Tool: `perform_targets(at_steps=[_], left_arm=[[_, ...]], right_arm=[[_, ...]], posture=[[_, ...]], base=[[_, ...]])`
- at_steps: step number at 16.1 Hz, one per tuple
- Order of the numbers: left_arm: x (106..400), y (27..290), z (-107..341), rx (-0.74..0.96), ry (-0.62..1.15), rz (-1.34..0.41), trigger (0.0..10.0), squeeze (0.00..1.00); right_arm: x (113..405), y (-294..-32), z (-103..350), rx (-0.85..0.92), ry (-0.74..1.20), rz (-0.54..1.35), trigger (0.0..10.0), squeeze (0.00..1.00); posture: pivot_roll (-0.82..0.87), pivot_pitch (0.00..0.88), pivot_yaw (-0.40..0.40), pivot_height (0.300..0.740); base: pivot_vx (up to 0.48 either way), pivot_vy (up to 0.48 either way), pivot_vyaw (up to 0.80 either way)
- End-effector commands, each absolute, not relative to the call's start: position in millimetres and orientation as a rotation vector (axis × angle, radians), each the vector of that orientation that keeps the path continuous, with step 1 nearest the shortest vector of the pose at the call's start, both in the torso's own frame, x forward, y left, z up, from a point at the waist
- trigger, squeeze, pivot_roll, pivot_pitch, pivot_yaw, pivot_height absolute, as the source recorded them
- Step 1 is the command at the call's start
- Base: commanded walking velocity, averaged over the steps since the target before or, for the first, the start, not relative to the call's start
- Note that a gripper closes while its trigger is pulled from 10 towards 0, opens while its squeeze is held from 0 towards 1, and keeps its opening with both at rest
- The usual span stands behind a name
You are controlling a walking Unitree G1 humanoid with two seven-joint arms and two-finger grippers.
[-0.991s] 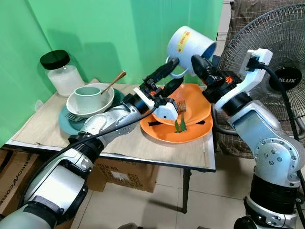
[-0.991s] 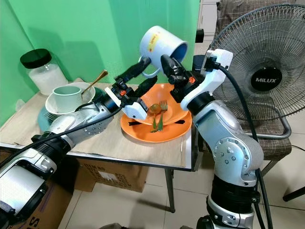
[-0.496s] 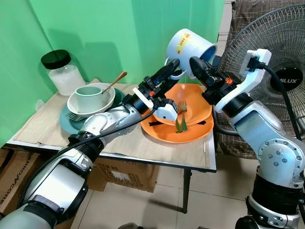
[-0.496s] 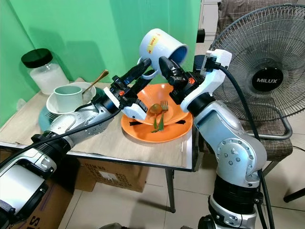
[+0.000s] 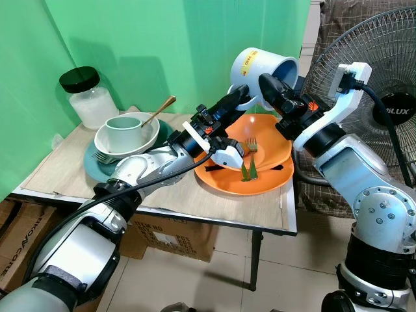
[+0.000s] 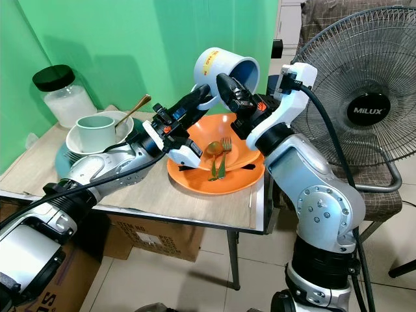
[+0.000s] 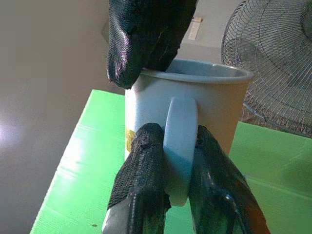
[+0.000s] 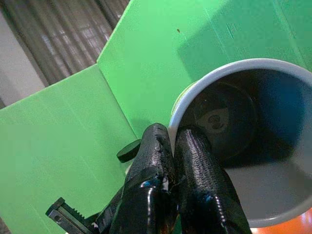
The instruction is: Setting the table
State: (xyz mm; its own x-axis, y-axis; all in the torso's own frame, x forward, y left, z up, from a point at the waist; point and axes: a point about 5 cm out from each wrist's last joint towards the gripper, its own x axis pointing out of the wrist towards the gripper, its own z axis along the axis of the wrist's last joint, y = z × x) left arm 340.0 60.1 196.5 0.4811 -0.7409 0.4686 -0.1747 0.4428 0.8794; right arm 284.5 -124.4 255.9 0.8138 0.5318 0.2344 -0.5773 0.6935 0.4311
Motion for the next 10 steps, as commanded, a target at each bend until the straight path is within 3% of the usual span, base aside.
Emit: perform_targets(at_steps=[1, 2, 3, 5, 9, 10], left_arm=[[343, 67, 215, 1.038, -1.087, -0.374, 0.0, 0.00], [344, 69, 216, 1.019, -1.068, -0.367, 0.0, 0.00], [346, 72, 217, 0.986, -1.035, -0.352, 0.0, 0.00], [355, 82, 216, 0.869, -0.894, -0.314, 0.0, 0.00], [349, 87, 226, 0.818, -0.931, -0.341, 0.0, 0.00], [345, 87, 230, 0.703, -0.900, -0.374, 0.0, 0.00]], right_arm=[[282, -122, 257, 0.511, -0.082, 0.639, 10.0, 0.00], [282, -123, 258, 0.519, -0.086, 0.644, 10.0, 0.42], [281, -124, 259, 0.517, -0.089, 0.642, 10.0, 1.00], [278, -135, 259, 0.467, -0.099, 0.639, 10.0, 1.00], [250, -166, 264, 0.352, -0.158, 0.666, 10.0, 1.00], [244, -176, 269, 0.324, -0.217, 0.610, 10.0, 1.00]], posture=[[-0.08, 0.000, 0.130, 0.740], [-0.08, 0.000, 0.133, 0.740], [-0.09, 0.000, 0.137, 0.740], [-0.09, 0.000, 0.144, 0.740], [-0.10, 0.000, 0.160, 0.740], [-0.10, 0.000, 0.167, 0.740]], base=[[0.000, 0.000, 0.00], [0.000, 0.000, 0.00], [0.000, 0.000, 0.00], [0.000, 0.000, 0.00], [0.000, 0.000, 0.00], [0.000, 0.000, 0.00]])
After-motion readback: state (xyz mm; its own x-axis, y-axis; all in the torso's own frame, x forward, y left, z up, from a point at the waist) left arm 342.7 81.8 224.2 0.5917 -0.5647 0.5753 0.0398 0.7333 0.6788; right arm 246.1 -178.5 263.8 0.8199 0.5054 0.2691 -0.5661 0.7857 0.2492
